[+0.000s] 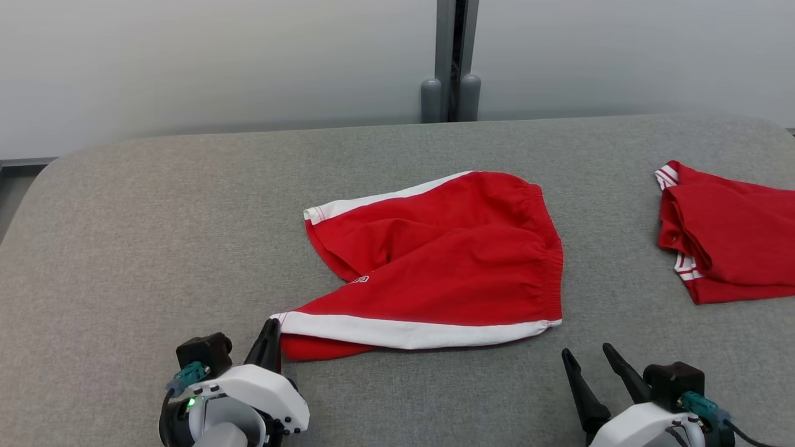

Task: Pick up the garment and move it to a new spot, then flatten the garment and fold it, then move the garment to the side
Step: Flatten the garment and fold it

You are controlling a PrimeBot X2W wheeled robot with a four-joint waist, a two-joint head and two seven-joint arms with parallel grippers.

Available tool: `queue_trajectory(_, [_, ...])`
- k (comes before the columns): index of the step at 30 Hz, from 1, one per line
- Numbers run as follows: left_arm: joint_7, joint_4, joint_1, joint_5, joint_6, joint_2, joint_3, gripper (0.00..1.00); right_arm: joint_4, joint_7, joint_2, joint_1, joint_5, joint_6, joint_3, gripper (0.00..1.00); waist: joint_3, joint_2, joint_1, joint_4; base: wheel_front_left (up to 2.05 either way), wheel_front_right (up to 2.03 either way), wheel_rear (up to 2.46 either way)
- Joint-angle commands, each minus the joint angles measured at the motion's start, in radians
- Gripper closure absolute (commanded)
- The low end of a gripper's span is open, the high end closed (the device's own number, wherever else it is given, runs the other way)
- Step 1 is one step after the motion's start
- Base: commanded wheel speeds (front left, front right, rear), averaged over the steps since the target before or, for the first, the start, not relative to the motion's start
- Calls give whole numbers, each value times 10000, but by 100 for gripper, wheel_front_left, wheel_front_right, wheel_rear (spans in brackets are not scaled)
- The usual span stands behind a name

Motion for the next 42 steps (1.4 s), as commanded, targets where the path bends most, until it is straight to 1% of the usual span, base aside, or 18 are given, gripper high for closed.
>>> queue_trajectory(1, [-36,-294,239,129,82,41,45,100,235,-3,-85,-275,169,-1,71,0,20,0,0,147,0,0,0])
queue_trajectory(4, [-37,-1025,654,307,154,47,55,100,901,-3,-234,-751,515,-1,397,0,89,0,0,364,0,0,0])
queue_trajectory(7, [-39,-1444,928,452,236,47,50,100,1312,-3,-355,-1211,696,-1,645,0,151,0,0,537,0,0,0])
queue_trajectory(12, [-40,-1762,1026,629,316,46,15,100,1794,-3,-586,-1729,976,-1,1160,0,283,0,0,757,0,0,0])
queue_trajectory(17, [-41,-1896,1001,689,319,53,7,100,2092,-5,-660,-1987,1255,-1,1658,0,387,0,0,841,0,0,0])
queue_trajectory(18, [-41,-1940,987,700,322,58,7,100,2116,-3,-670,-2040,1359,-1,1793,21,415,0,0,847,0,0,0])
queue_trajectory(19, [-41,-1980,967,716,330,67,18,100,2141,-5,-700,-2116,1427,-1,1912,55,445,0,0,848,0,0,0])
queue_trajectory(20, [-41,-2018,953,730,326,78,18,100,2122,-3,-727,-2176,1463,-1,2021,80,461,0,0,844,0,0,0])
queue_trajectory(21, [-42,-2067,946,753,309,92,27,100,2079,-5,-751,-2205,1518,-1,2104,100,470,0,0,832,0,0,0])
queue_trajectory(25, [-42,-2286,1002,817,238,155,93,100,1563,-3,-983,-2168,1472,-1,2162,100,433,0,0,710,0,0,0])
queue_trajectory(29, [-42,-2841,1169,801,147,209,294,100,810,-5,-1194,-1895,1453,-1,1866,100,275,0,0,515,0,0,0])
queue_trajectory(33, [-42,-3834,1234,849,-7,344,548,100,-17,-3,-1444,-1839,1619,-1,1620,100,-5,0,0,301,0,0,0])
queue_trajectory(36, [-34,-4643,1151,803,-137,564,665,100,-617,-5,-1643,-2034,1732,-1,1546,100,-268,0,0,172,0,0,0])
queue_trajectory(42, [578,-6347,368,632,-366,1058,842,100,-1333,-3,-1976,-2826,1840,-2,1505,100,-673,0,0,80,0,0,0])
